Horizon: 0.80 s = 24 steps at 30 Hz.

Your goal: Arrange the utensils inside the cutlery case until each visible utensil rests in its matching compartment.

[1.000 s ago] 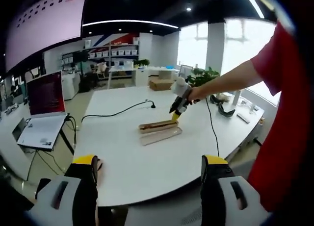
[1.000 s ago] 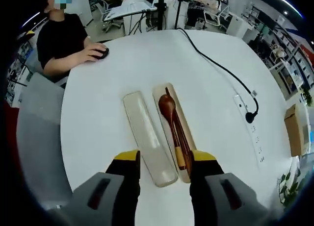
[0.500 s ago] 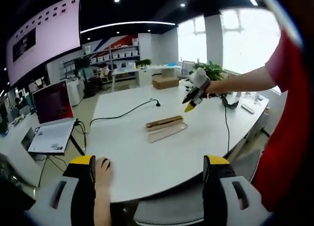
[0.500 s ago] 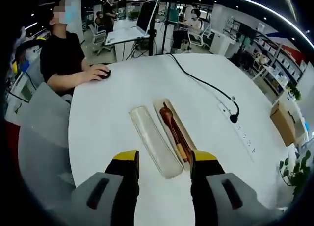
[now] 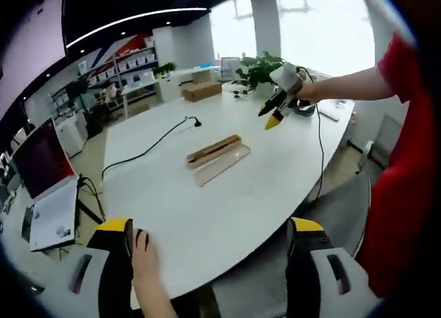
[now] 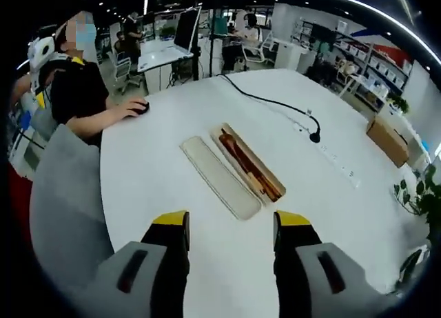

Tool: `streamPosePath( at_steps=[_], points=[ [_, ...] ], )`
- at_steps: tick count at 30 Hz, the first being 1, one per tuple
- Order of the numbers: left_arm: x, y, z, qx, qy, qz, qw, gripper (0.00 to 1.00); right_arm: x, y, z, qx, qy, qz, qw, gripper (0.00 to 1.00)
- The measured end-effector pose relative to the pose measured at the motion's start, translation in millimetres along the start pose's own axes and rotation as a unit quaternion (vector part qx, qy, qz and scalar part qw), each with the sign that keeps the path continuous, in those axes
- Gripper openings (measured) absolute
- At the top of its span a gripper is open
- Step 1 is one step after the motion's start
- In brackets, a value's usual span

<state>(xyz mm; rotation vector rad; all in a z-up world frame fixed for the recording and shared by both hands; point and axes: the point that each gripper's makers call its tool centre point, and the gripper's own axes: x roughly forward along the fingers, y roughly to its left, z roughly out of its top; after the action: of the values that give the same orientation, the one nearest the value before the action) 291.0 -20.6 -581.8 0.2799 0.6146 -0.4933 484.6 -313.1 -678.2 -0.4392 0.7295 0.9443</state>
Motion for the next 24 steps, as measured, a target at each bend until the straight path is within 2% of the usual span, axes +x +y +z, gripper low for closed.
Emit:
streamPosePath(
  at_steps=[2,3,5,6,9,12,15,18,20,21,24],
  points=[
    [16,8.4,4.7,0.005,-0.006,-0.012,0.9999,0.95,-2,5,3.0,0.043,-0.02,0.005,0.9989,0.49],
    [25,13.5,4.3,0.009,-0.009,-0.02,0.9997,0.95,-3,6,10.0,0.064,-0.046,0.006,0.9969,0.51],
    [43,25.8,-2.9,0.004,-0.004,-0.029,0.9996,0.95,-6,0,11.4,0.093,-0.057,-0.018,0.9939,0.54],
    [50,28.6,-6.2,-0.002,0.001,-0.036,0.9994,0.94,-7,-1,11.4,0.089,-0.059,-0.022,0.9941,0.54],
    [71,36.5,-6.6,-0.013,-0.013,-0.049,0.9987,0.94,-9,-5,5.4,0.089,-0.052,-0.044,0.9936,0.52],
    [95,40.0,-9.3,0.001,-0.008,-0.063,0.9979,0.93,-8,-7,0.5,0.096,-0.047,-0.06,0.9925,0.5],
    [118,45.9,-9.7,0.008,-0.004,-0.069,0.9976,0.92,-4,-4,-3.0,0.086,-0.038,-0.074,0.9928,0.47],
    [134,48.1,-11.0,-0.01,-0.005,-0.081,0.9967,0.92,7,3,-13.4,0.041,-0.001,-0.076,0.9962,0.44],
    [146,52.7,-17.5,-0.009,-0.003,-0.08,0.9967,0.91,16,11,-20.8,0.015,0.015,-0.067,0.9975,0.44],
    [155,53.8,-23.7,-0.01,0.01,-0.085,0.9963,0.91,20,15,-23.9,0.005,0.021,-0.061,0.9979,0.44],
    [173,59.0,-25.2,0.004,0.021,-0.078,0.9968,0.89,33,20,-35.5,-0.012,0.036,-0.051,0.9979,0.47]
  ],
)
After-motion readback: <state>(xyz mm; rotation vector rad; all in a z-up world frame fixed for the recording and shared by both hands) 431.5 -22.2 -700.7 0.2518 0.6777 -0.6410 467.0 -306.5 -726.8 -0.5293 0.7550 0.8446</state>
